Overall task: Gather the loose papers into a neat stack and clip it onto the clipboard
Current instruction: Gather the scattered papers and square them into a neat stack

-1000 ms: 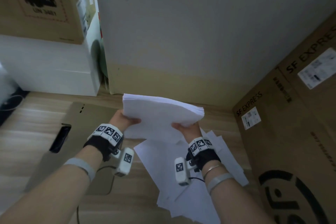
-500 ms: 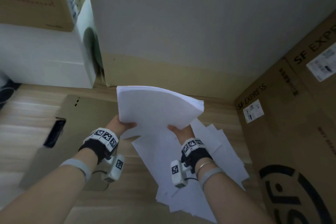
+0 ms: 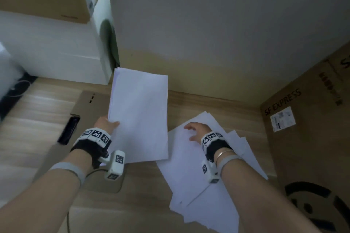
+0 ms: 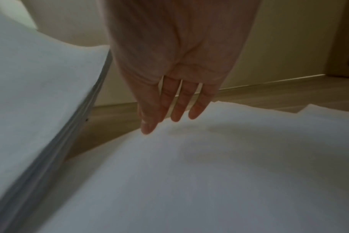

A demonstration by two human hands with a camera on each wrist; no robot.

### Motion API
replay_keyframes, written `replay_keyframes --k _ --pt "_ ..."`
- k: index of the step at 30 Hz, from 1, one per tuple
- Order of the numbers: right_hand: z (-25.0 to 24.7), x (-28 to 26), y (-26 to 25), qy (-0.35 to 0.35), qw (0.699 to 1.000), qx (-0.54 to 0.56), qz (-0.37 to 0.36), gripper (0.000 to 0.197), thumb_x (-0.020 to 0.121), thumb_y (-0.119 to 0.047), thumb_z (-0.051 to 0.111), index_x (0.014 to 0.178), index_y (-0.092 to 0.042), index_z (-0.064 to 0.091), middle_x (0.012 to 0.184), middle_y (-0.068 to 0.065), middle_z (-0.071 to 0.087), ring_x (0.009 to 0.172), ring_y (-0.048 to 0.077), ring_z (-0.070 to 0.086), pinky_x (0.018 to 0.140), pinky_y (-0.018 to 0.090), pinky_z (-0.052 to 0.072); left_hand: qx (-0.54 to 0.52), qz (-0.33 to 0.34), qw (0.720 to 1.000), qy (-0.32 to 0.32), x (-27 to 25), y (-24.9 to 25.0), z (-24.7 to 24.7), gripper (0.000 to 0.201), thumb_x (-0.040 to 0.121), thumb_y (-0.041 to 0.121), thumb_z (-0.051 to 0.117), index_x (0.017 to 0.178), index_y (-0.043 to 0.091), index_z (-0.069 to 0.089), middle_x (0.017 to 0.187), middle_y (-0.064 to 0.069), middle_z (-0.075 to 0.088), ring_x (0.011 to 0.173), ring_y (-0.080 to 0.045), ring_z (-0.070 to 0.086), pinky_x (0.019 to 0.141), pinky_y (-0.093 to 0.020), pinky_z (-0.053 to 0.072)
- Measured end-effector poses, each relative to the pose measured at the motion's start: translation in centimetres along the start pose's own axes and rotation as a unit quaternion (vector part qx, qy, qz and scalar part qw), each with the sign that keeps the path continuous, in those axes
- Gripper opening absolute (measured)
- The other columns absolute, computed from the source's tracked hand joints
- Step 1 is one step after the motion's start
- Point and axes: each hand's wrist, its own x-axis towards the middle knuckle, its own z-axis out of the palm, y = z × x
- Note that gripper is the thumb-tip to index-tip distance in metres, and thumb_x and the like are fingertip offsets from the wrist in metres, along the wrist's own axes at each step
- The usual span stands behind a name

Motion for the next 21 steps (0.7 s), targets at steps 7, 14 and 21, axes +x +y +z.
replay_keyframes --k 7,14,21 --pt "0.8 2.1 -1.8 -0.058 0.959 -0.268 -0.065 0.086 0.063 -0.020 0.081 0.136 -0.031 0.037 0.143 -0.002 0.035 0.134 0.022 0.035 0.115 0.044 0.021 0.065 -0.066 0.996 -0.020 1.1 -2.7 0.2 0.059 0.090 0.016 0.057 0.136 -0.015 0.035 0.142 -0.029 0.042 0.129 -0.040 0.045 0.103 -0.040 0.036" --pt "0.5 3.1 -2.3 -0.074 0.935 -0.341 -0.061 0.070 0.060 -0.033 0.080 0.118 -0.028 0.041 0.128 -0.004 0.055 0.122 0.022 0.041 0.105 0.046 0.021 0.089 -0.093 0.991 -0.040 1.9 -3.5 0.0 0.067 0.091 0.022 0.056 0.142 -0.011 0.027 0.148 -0.026 0.035 0.135 -0.037 0.039 0.108 -0.040 0.033" --pt "0.5 2.9 -2.5 -0.077 0.906 -0.408 -0.088 0.047 0.063 -0.036 0.075 0.105 -0.024 0.056 0.124 -0.001 0.045 0.122 0.022 0.038 0.106 0.042 0.025 0.098 -0.101 0.989 -0.050 2.3 -3.6 0.2 0.068 0.090 0.023 0.057 0.140 -0.012 0.028 0.146 -0.027 0.038 0.134 -0.039 0.040 0.107 -0.041 0.033"
